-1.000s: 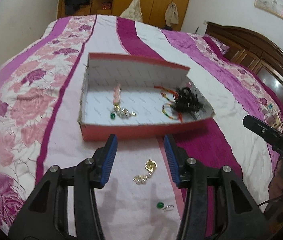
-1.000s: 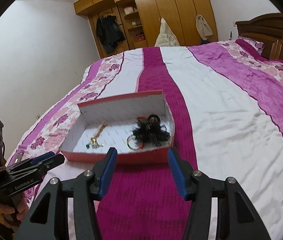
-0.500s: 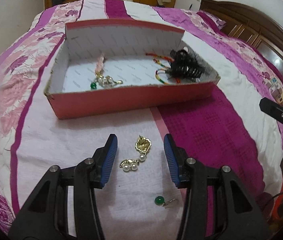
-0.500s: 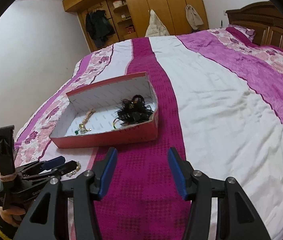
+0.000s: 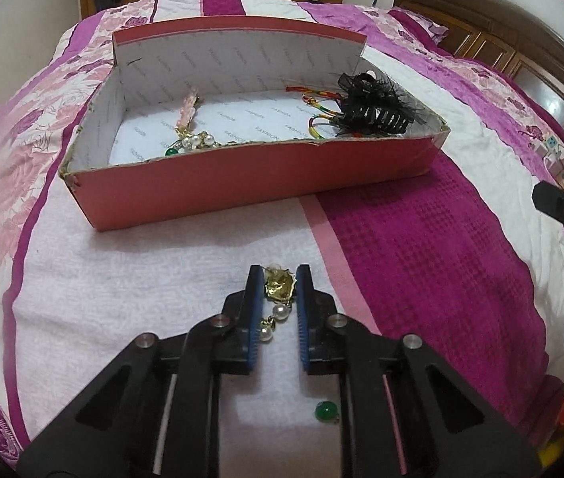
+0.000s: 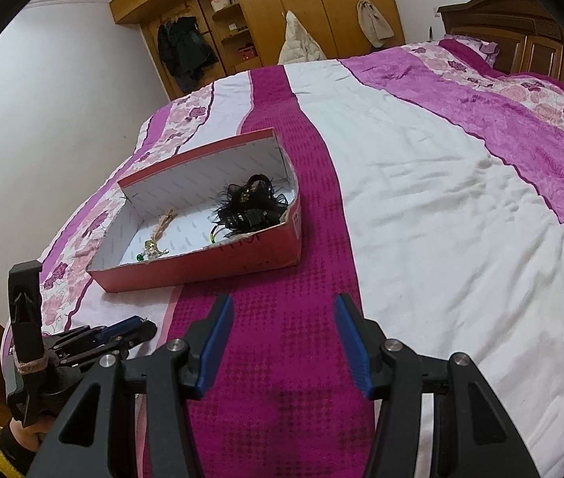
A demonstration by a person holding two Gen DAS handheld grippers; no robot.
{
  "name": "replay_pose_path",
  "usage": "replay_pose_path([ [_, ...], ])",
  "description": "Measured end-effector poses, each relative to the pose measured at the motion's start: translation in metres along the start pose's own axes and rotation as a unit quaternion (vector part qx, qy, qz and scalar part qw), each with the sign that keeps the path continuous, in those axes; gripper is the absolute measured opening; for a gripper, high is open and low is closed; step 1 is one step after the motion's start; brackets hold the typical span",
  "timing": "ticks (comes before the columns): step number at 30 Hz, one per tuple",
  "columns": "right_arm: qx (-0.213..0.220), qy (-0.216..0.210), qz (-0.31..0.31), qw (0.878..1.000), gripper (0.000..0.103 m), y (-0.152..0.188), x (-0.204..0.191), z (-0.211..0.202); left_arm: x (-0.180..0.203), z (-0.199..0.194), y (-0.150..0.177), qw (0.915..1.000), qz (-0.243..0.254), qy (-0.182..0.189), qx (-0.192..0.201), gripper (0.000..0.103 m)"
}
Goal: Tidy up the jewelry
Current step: 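Grasp the second gold heart pearl earring with the left gripper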
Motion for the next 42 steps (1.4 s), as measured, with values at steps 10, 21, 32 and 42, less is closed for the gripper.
replay_pose_path([
  [10,-0.003,-0.006,-0.007,1.0,0.056,0.005,-0.01,-0.002,-0.013,-0.03,-0.005,0.9993,-0.025,0.003,0.029,0.007],
  [21,-0.024,-0.03,-0.043,0.998,0.056,0.019,-0.05,0.003,-0.054,-0.063,0.002,0.996,-0.07,-0.03,0.047,0.007],
  [32,-0.072,-0.071,-0.089,0.991,0.055,0.042,-0.098,0.023,-0.077,-0.075,0.01,0.9926,-0.098,-0.033,0.063,0.007],
  [42,-0.12,-0.098,-0.138,0.978,0.041,0.068,-0.131,0.051,-0.084,-0.075,0.017,0.9918,-0.104,-0.035,0.065,0.007],
])
Point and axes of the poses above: each gripper's, at about its wrist camera, not at the fingertips, and z roughly the way its jaws point, x to its right, y to its underside, the point moved 2 cm from there along z, roughly the way its jaws point, and after that the axes turned 6 degrees about -y, right-handed, at the moved point
